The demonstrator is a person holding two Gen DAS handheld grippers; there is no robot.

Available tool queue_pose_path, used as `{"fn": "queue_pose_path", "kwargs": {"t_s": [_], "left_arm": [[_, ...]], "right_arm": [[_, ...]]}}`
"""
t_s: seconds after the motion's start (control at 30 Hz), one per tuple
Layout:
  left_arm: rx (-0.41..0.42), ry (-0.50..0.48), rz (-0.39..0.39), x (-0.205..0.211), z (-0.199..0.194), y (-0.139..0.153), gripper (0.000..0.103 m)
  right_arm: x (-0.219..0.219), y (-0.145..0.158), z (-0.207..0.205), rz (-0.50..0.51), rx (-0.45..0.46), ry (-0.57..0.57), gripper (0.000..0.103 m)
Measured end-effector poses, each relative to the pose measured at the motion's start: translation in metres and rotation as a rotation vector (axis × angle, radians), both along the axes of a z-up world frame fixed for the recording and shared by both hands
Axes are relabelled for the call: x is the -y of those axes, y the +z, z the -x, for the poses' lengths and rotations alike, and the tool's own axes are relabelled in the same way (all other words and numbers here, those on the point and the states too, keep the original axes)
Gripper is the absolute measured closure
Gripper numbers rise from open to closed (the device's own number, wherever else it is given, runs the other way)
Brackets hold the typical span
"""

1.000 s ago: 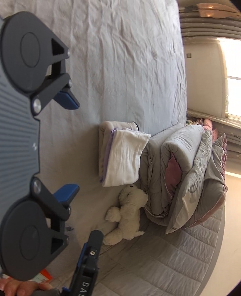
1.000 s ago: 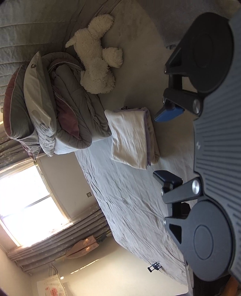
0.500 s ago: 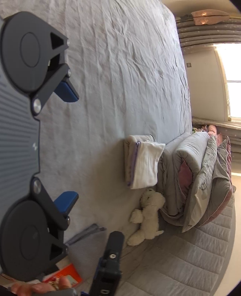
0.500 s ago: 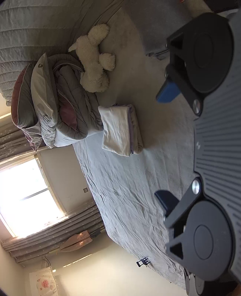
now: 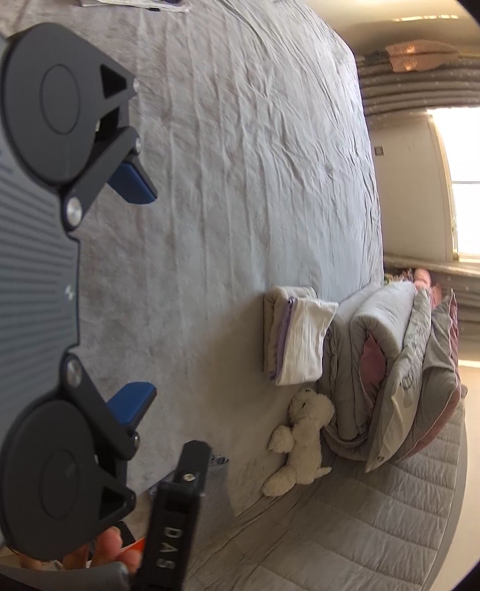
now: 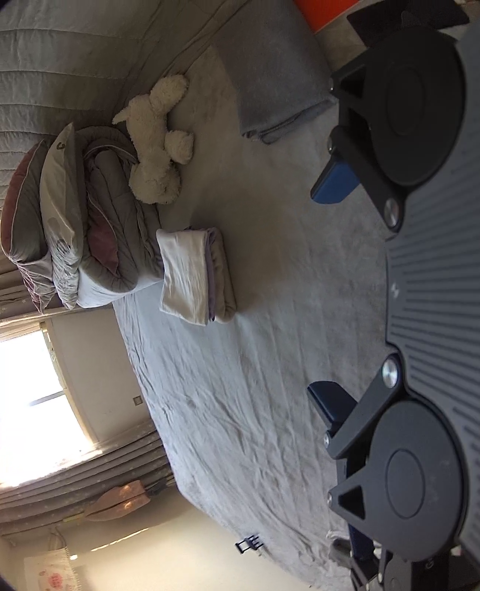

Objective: Fold clothes

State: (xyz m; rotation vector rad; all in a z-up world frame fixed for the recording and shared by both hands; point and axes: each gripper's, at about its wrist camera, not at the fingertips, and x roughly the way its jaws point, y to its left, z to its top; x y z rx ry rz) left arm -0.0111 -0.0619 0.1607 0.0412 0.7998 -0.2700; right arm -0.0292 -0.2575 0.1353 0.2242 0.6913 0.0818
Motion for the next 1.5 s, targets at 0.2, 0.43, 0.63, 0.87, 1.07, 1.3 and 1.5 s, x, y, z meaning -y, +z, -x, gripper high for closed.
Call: {"fn": "queue_pose_path", "kwargs": {"t_s": [0.2,0.43,0.63,0.87,1.07,1.3,1.5], "left_arm": [[-0.003,0.023,0.003,-0.006,0.006,-0.005,0.0],[-0.017,0.014,0.001,-0.008,0.009,-0.014,0.0],[0.003,0.003,-0.014,-0.008,0.014,-0.012,0.0],[0.027,0.003,-0.03,-0.005,0.018,-0.012,0.0],[0.017,-0.003,-0.042,-0.002,0.018,-0.015,0.0],[0.011,-0.003,-0.07,0.003,0.018,-0.02,0.0],[0.01,-0.003,-0.094,0.007,0.02,-0.025,0.0]], "right_arm": [[-0.004,-0.004,0.014,0.008,0.011,-0.015,0.0],[-0.009,-0.005,0.024,0.026,0.0,-0.046,0.0],[-0.011,-0.006,0.025,0.029,-0.012,-0.056,0.0],[-0.009,-0.009,0.027,0.028,-0.026,-0.066,0.0],[-0.008,-0.013,0.031,0.025,-0.039,-0.072,0.0],[-0.005,-0.015,0.033,0.029,-0.05,-0.078,0.0],[-0.002,-0.018,0.036,0.017,-0.061,-0.083,0.0]]}}
